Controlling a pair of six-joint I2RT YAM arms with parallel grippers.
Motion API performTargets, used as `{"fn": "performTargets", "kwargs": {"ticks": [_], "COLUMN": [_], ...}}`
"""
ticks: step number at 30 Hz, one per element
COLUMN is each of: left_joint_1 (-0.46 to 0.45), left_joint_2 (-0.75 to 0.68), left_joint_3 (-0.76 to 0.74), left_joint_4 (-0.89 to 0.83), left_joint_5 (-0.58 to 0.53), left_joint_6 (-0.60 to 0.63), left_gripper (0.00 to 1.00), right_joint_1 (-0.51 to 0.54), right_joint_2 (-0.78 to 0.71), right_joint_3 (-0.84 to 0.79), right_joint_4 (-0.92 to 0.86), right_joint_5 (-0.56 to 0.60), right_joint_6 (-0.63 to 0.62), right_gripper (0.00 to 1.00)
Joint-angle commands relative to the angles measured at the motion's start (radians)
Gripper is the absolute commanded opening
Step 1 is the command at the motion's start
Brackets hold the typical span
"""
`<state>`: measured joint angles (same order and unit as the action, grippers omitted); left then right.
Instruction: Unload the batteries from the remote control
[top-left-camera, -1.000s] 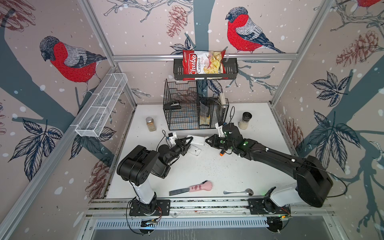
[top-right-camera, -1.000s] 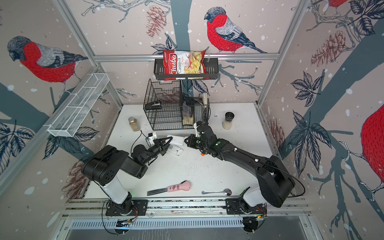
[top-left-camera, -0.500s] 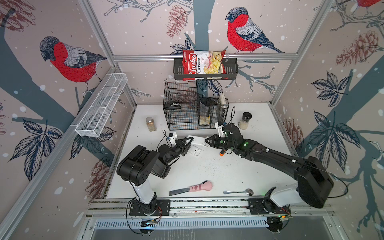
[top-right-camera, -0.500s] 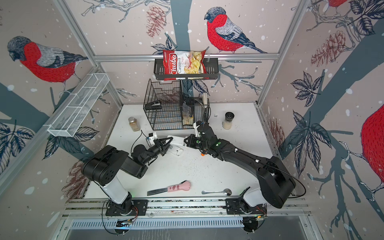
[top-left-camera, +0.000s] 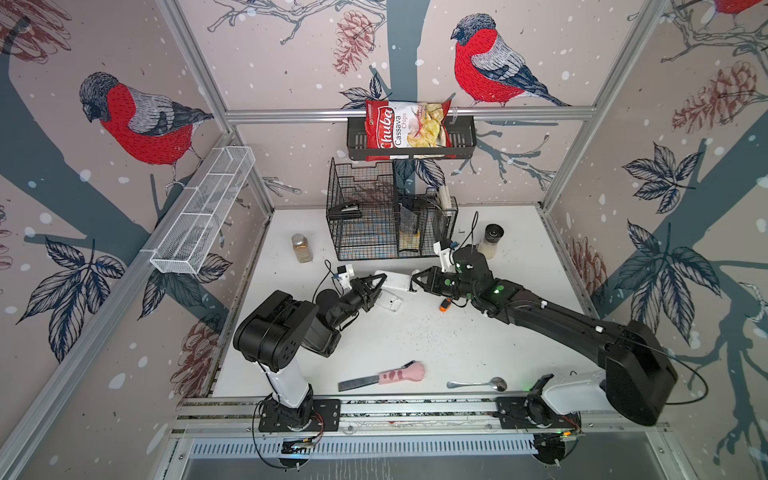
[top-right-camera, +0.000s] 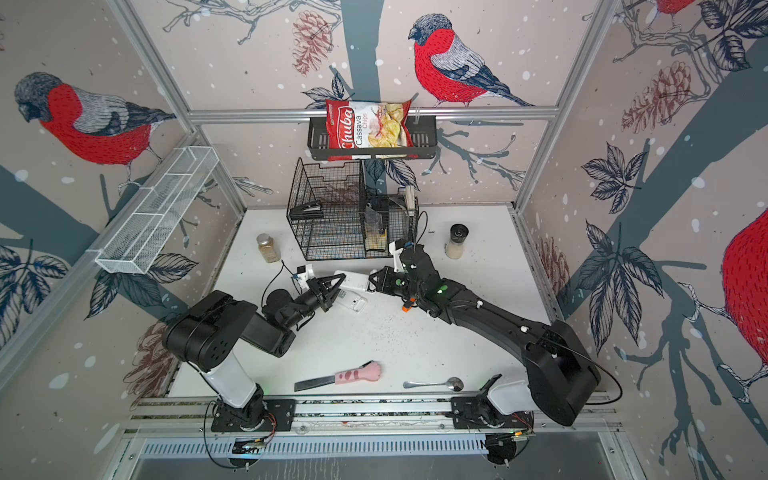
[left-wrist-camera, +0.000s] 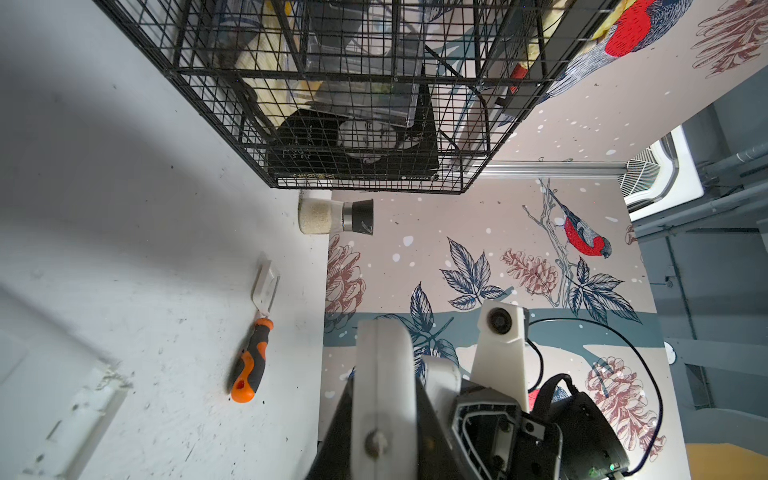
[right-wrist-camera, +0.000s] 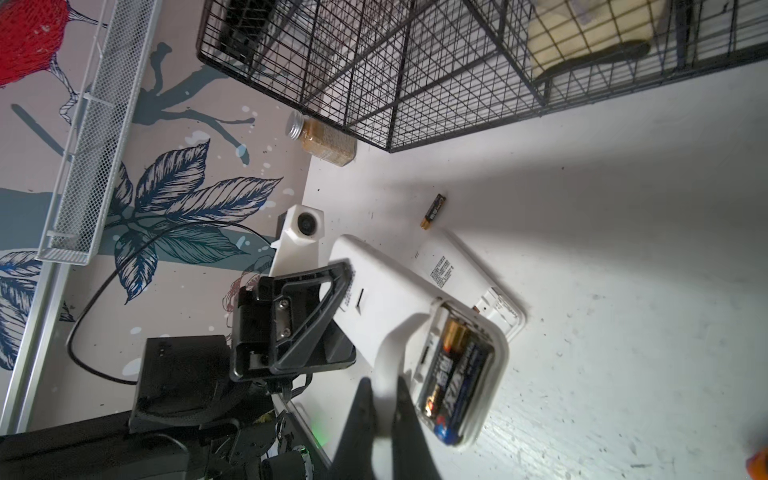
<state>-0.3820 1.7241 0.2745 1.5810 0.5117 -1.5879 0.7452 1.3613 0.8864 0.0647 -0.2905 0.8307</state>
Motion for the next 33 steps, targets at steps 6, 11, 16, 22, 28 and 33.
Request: {"fn": "performTargets", "kwargs": {"ticks": [6,11,16,22,28,33], "left_joint_1": [0.002,0.001,0.0,-0.001,-0.015,-0.02], "left_joint_2": [0.0,-0.001,0.008,0.064,0.071,0.013], "left_joint_3": [-0.055,-0.122,-0.195,-0.24,-0.247,-0.242], "left_joint_4": [0.145,0.133,0.154,0.219,0.203,0.08], "left_joint_5": [-0.024,-0.054,-0.078,-0.089,-0.102,-0.111], "left_joint_6": [0.069,0.095,0.109,0.106,0.12,0.165], "left_gripper": [0.0,0.0,0.0,0.0,0.0,0.0], "right_joint_1": [-0.098,-0.159,-0.191,-0.217,-0.256,-0.267], "right_joint_2": [-0.019,0.049,0.122,0.164,0.193,0.214], "right_joint_3": [-0.003,-0.028,-0.023,-0.007,-0.042,-0.059], "right_joint_4": [-0.166,-0.196,-0.216,-0.26,-0.258,-0.254], "right_joint_5": [0.192,0.304,0.464,0.601,0.624,0.637], "right_joint_6": [-0.155,-0.207,-0.228,-0.232,-0.229,-0.22], "right_gripper": [0.05,0.04,0.04,0.04,0.04,0.05]}}
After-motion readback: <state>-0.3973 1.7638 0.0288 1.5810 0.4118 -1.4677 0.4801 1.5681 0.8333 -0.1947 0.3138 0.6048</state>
